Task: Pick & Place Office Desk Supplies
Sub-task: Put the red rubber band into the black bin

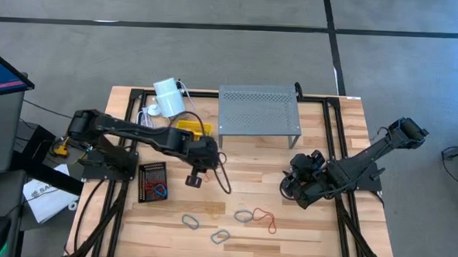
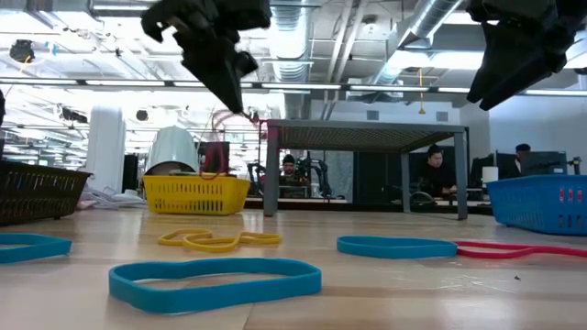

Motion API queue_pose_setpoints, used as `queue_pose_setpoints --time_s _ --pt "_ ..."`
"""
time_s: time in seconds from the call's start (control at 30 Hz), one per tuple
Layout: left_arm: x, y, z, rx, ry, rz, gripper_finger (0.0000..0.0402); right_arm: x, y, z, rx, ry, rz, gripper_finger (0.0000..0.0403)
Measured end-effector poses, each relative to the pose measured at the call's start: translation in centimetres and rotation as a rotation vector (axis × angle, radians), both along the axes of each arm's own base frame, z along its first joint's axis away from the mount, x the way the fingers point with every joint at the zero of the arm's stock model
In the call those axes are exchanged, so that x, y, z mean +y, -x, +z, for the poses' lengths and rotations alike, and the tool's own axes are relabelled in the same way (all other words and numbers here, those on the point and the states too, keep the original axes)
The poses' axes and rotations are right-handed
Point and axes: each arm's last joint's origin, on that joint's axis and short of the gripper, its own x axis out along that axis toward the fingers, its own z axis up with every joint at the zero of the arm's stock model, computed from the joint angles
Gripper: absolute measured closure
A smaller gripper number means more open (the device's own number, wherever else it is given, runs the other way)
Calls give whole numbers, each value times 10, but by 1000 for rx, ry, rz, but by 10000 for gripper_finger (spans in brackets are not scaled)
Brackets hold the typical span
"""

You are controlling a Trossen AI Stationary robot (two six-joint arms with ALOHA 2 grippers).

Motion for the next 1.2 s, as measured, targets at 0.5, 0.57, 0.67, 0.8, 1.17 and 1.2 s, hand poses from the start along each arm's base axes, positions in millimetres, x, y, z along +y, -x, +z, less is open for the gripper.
queue_pose_setpoints --time_s 0.5,0.57,0.67,0.8,1.17,1.2 --pt "5 79 56 75 73 134 401 0 0 0 -10 2 -3 148" --pt "5 91 63 72 99 150 401 0 -1 0 -13 2 -4 148" --pt "3 109 72 78 151 172 401 0 -1 0 -17 -1 -5 148" --pt "1 129 81 97 241 216 401 1 -2 1 -30 -9 -5 148" --pt "-13 162 74 160 294 298 401 2 -5 1 -56 -29 -5 148" --pt "-14 163 69 178 292 309 401 2 -5 1 -57 -29 -5 148"
